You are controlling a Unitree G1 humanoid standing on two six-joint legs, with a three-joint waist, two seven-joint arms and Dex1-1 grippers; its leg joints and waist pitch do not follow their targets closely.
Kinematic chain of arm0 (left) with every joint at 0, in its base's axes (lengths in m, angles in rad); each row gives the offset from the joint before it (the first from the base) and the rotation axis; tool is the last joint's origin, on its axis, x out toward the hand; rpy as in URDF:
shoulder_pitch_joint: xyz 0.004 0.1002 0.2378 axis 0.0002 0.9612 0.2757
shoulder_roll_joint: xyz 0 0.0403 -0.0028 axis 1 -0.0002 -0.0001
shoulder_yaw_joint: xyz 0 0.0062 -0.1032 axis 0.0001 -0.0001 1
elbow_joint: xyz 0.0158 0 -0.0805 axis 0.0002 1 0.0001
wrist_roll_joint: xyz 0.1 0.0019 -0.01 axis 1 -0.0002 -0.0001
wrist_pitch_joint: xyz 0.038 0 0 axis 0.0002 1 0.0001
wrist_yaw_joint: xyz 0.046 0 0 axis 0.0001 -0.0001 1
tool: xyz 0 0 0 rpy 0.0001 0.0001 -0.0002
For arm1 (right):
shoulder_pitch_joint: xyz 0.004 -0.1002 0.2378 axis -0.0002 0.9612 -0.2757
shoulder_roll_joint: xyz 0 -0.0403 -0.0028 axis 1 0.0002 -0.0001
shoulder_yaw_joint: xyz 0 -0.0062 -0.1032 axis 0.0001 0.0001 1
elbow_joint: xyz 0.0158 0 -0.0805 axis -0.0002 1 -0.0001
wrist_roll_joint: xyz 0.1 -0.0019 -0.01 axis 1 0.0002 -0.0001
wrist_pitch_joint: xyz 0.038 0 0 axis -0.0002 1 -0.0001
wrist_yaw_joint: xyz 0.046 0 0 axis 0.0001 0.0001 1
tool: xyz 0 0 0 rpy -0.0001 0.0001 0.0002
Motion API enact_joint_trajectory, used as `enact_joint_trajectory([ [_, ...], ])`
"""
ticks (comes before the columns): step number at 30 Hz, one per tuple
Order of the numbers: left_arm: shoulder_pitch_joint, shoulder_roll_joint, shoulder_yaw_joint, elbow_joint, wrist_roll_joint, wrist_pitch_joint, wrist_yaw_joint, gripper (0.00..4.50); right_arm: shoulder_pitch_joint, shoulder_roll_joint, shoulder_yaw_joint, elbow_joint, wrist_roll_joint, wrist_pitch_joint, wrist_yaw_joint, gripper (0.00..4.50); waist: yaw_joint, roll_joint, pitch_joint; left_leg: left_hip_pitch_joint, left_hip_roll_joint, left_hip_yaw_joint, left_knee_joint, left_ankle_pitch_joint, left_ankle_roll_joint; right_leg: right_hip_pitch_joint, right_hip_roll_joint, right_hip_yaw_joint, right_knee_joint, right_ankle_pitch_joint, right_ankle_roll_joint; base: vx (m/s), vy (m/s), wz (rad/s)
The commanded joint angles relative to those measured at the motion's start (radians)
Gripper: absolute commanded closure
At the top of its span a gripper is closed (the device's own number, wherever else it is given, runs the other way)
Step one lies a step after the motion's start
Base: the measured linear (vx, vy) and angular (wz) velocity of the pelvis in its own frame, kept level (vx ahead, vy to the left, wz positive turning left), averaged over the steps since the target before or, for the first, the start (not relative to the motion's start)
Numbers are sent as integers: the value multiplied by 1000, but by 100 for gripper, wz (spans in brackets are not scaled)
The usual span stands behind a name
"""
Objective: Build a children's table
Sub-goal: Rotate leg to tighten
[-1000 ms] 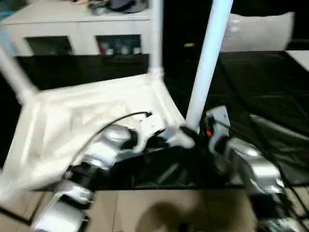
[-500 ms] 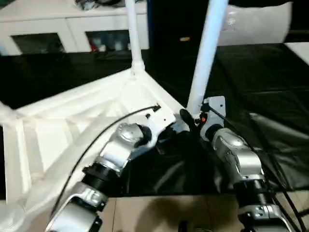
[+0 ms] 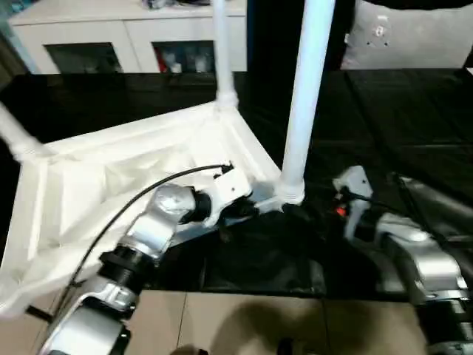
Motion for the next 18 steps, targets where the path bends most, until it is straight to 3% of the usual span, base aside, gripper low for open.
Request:
enact_joint_trajectory([
  [1, -18, 41, -22, 2, -16, -84, -105, 450, -16, -43, 32, -33, 22, -13, 93, 11, 6, -23, -77, 7, 42, -6, -67, -157, 118, 80, -53, 57, -86, -395, -110, 0, 0, 0],
  [6, -26, 98, -55, 31, -23, -167, -245, 450, -42, -101, 81, -16, 2, -43, 199, 11, 17, -26, -75, 5, 46, -6, -70, -165, 121, 80, -54, 57, -82, -407, -108, 0, 0, 0],
  [9, -33, 110, -64, 40, -32, -190, -286, 450, -50, -117, 104, -8, -14, -63, 241, 11, 26, -25, -71, 20, 48, -3, -72, -196, 99, 73, -58, 60, -90, -459, -104, 0, 0, 0],
  [14, -54, 125, -83, 66, -32, -233, -349, 450, -67, -123, 132, 2, -2, -75, 304, 11, 33, -28, -79, 14, 54, -6, -75, -157, 107, 82, -58, 68, -66, -336, -150, 0, 0, 0],
  [18, -65, 120, -84, 80, -33, -254, -370, 450, -79, -118, 161, 13, -6, -83, 326, 26, 34, -32, -77, 13, 52, -2, -74, -153, 108, 83, -61, 69, -68, -349, -153, 0, 0, 0],
])
